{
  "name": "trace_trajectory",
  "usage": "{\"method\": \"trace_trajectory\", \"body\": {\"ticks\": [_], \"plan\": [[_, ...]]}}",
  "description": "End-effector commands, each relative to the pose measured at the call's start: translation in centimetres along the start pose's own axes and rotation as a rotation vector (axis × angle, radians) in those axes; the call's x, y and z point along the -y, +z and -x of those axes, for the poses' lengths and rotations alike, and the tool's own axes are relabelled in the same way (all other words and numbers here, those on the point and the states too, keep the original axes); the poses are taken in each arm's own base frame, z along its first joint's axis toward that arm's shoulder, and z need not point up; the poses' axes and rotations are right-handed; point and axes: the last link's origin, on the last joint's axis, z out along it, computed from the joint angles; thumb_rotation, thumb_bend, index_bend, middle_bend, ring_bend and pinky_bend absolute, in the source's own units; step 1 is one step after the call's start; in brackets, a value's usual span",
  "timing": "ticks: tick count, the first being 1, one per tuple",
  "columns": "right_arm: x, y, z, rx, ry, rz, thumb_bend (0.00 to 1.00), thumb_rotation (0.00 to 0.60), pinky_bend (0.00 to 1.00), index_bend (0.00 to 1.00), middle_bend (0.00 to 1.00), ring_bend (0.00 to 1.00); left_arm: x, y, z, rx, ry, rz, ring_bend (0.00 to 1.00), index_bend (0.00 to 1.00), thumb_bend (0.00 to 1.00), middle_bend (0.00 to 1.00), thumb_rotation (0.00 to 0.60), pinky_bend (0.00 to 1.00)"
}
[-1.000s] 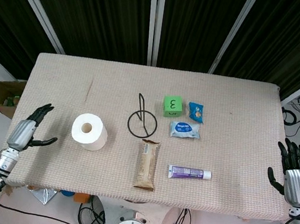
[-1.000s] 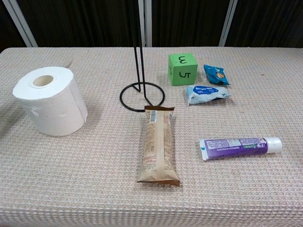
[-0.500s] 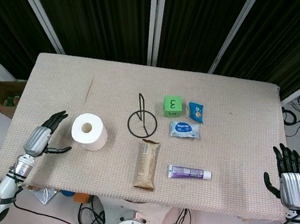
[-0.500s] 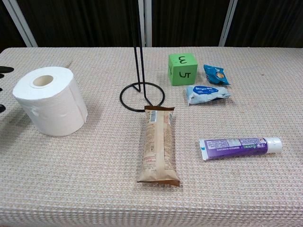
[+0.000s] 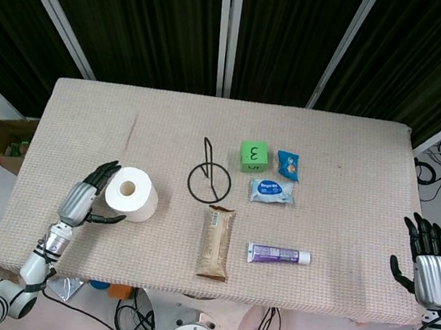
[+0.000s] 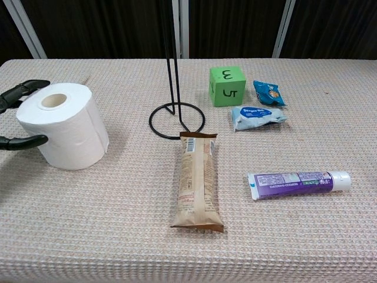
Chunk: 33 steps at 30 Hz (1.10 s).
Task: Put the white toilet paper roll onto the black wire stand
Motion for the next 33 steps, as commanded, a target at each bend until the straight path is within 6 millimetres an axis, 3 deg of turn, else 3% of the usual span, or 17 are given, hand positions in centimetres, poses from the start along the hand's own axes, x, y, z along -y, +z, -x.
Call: {"method": "trace_trajectory", "body": {"ticks": [1, 13, 15, 16, 18, 28, 33], "plan": [[0.0, 0.0, 0.1, 0.001, 0.001, 0.002, 0.36, 0.600, 0.00, 0.00, 0.00, 0.00, -0.5, 0.4, 0.2, 0.008, -0.027, 0.017, 0.00, 0.00, 0.00, 0.00, 0.283, 0.16], [-0.2, 0.0, -0.1, -0.009, -0.001, 0.011, 0.38, 0.600, 0.00, 0.00, 0.00, 0.00, -1.9, 1.9, 1.4, 0.048, -0.102, 0.040, 0.00, 0.00, 0.00, 0.00, 0.308, 0.16], [-0.2, 0.0, -0.1, -0.011, 0.001, 0.013, 0.38, 0.600, 0.00, 0.00, 0.00, 0.00, -1.9, 2.1, 1.5, 0.048, -0.097, 0.033, 0.01, 0.00, 0.00, 0.00, 0.419, 0.16], [-0.2, 0.0, -0.1, -0.011, 0.001, 0.013, 0.38, 0.600, 0.00, 0.00, 0.00, 0.00, -1.8, 2.1, 1.5, 0.049, -0.093, 0.030, 0.02, 0.00, 0.00, 0.00, 0.505, 0.17], [-0.3, 0.0, -0.2, -0.012, 0.001, 0.015, 0.38, 0.600, 0.00, 0.00, 0.00, 0.00, -1.7, 2.2, 1.5, 0.043, -0.084, 0.024, 0.06, 0.00, 0.01, 0.03, 0.597, 0.20], [-0.4, -0.1, 0.0, -0.006, 0.004, 0.023, 0.39, 0.600, 0.00, 0.00, 0.00, 0.00, -1.9, 2.2, 0.6, -0.029, -0.081, 0.031, 0.36, 0.01, 0.21, 0.29, 0.600, 0.37], [-0.5, 0.0, 0.1, -0.006, 0.005, 0.026, 0.39, 0.600, 0.00, 0.00, 0.00, 0.00, -2.4, 2.3, -0.6, -0.092, -0.107, 0.064, 0.46, 0.08, 0.28, 0.37, 0.600, 0.44]]}}
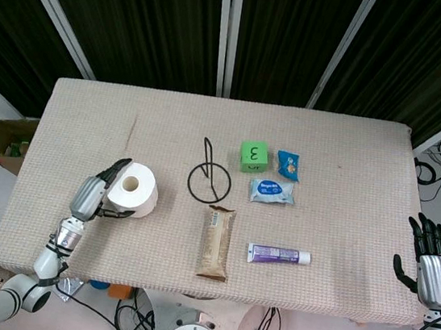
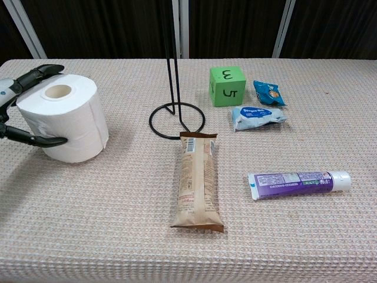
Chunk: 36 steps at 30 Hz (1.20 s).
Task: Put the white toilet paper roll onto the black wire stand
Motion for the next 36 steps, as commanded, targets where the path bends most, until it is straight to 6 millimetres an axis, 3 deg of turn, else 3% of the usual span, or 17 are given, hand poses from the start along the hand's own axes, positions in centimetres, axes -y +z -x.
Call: {"method": "trace_trajectory", "body": {"ticks": [1, 10, 13, 22, 28, 36], "plan": [[0.0, 0.0, 0.0, 0.000, 0.001, 0.001, 0.39, 0.600, 0.00, 0.00, 0.00, 0.00, -0.4, 0.2, -1.0, -0.043, -0.021, 0.023, 0.47, 0.09, 0.29, 0.38, 0.600, 0.45], [0.0, 0.1, -0.1, -0.003, 0.006, 0.000, 0.39, 0.600, 0.00, 0.00, 0.00, 0.00, -2.8, 2.8, -7.6, -0.153, -0.074, 0.091, 0.48, 0.13, 0.30, 0.40, 0.600, 0.45], [-0.1, 0.1, -0.2, -0.006, 0.009, 0.001, 0.39, 0.600, 0.00, 0.00, 0.00, 0.00, -5.6, 4.8, -11.0, -0.186, -0.069, 0.151, 0.48, 0.13, 0.30, 0.40, 0.600, 0.45], [0.1, 0.3, -0.3, -0.014, 0.014, -0.005, 0.39, 0.600, 0.00, 0.00, 0.00, 0.00, -13.6, 9.6, -16.9, -0.204, -0.160, 0.231, 0.48, 0.14, 0.30, 0.40, 0.600, 0.44], [0.0, 0.4, -0.6, -0.018, 0.011, -0.002, 0.39, 0.600, 0.00, 0.00, 0.00, 0.00, -17.3, 11.9, -18.0, -0.159, -0.237, 0.220, 0.49, 0.14, 0.30, 0.40, 0.600, 0.44], [0.0, 0.5, -0.5, -0.017, 0.018, 0.000, 0.39, 0.600, 0.00, 0.00, 0.00, 0.00, -20.2, 13.8, -14.7, -0.056, -0.237, 0.205, 0.50, 0.15, 0.30, 0.42, 0.600, 0.46]]}}
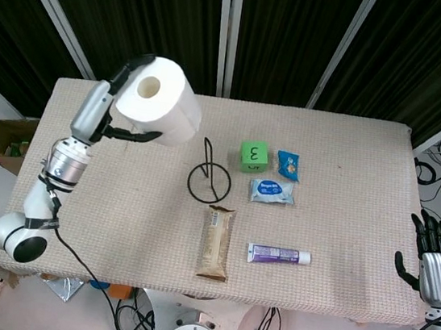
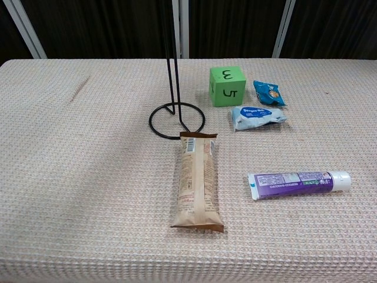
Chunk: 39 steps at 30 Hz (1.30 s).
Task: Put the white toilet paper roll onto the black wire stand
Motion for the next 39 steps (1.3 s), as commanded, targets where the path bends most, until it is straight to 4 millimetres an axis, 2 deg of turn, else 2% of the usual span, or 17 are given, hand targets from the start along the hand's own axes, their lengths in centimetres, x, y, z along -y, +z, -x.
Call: {"method": "trace_trajectory", "body": {"ticks": [1, 7, 15, 31, 39], "plan": [[-0.1, 0.0, 0.0, -0.002, 0.002, 0.004, 0.39, 0.600, 0.00, 0.00, 0.00, 0.00, -0.6, 0.8, 2.3, 0.052, -0.003, -0.013, 0.50, 0.15, 0.30, 0.42, 0.600, 0.45], [-0.4, -0.1, -0.1, -0.002, 0.006, 0.010, 0.39, 0.600, 0.00, 0.00, 0.00, 0.00, -0.6, 1.4, 5.3, 0.104, 0.005, -0.030, 0.50, 0.15, 0.30, 0.42, 0.600, 0.45], [-0.8, -0.3, 0.1, 0.005, 0.014, 0.018, 0.39, 0.600, 0.00, 0.00, 0.00, 0.00, -0.4, 1.7, 7.7, 0.139, 0.038, -0.030, 0.50, 0.15, 0.29, 0.42, 0.600, 0.45], [-1.4, -0.4, 0.0, 0.000, 0.020, 0.028, 0.39, 0.600, 0.00, 0.00, 0.00, 0.00, 0.7, 2.1, 8.9, 0.146, 0.082, -0.043, 0.50, 0.15, 0.30, 0.42, 0.600, 0.45], [-1.4, -0.4, 0.2, 0.007, 0.020, 0.028, 0.39, 0.600, 0.00, 0.00, 0.00, 0.00, 2.5, 1.2, 10.2, 0.170, 0.138, -0.053, 0.49, 0.14, 0.30, 0.41, 0.600, 0.45]]}}
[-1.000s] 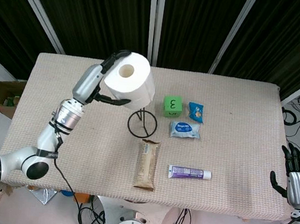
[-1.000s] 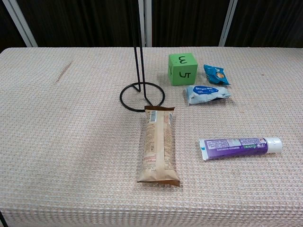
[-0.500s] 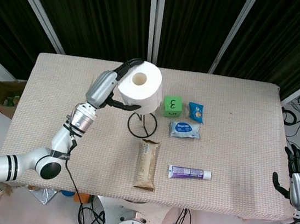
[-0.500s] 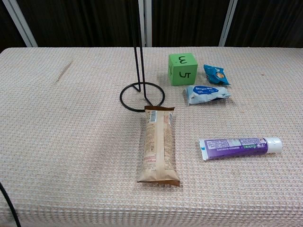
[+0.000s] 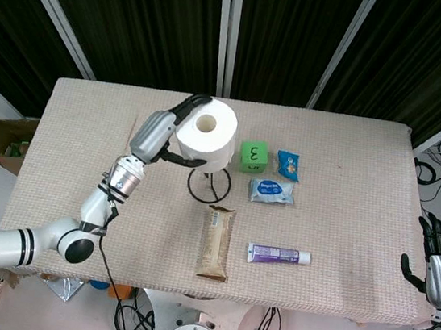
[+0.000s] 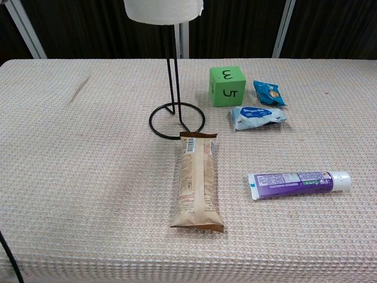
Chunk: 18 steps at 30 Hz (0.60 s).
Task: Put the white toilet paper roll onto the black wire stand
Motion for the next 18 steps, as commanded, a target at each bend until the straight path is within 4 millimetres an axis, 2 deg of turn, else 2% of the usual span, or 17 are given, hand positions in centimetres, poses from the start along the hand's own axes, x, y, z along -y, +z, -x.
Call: {"method": "trace_trajectory", "body": {"ticks": [1, 12, 18], "plan": [[0.0, 0.0, 0.0, 0.001, 0.000, -0.001, 0.39, 0.600, 0.00, 0.00, 0.00, 0.00, 0.8, -0.3, 0.9, 0.011, 0.033, 0.002, 0.49, 0.14, 0.30, 0.41, 0.600, 0.45], [0.1, -0.1, 0.2, 0.013, -0.004, 0.000, 0.39, 0.600, 0.00, 0.00, 0.00, 0.00, 3.7, -1.2, 4.5, 0.050, 0.052, -0.012, 0.47, 0.11, 0.29, 0.39, 0.600, 0.45], [0.0, 0.0, 0.3, 0.019, -0.006, 0.003, 0.39, 0.600, 0.00, 0.00, 0.00, 0.00, 4.9, -1.4, 5.5, 0.063, 0.031, -0.029, 0.44, 0.09, 0.29, 0.36, 0.600, 0.44]]}}
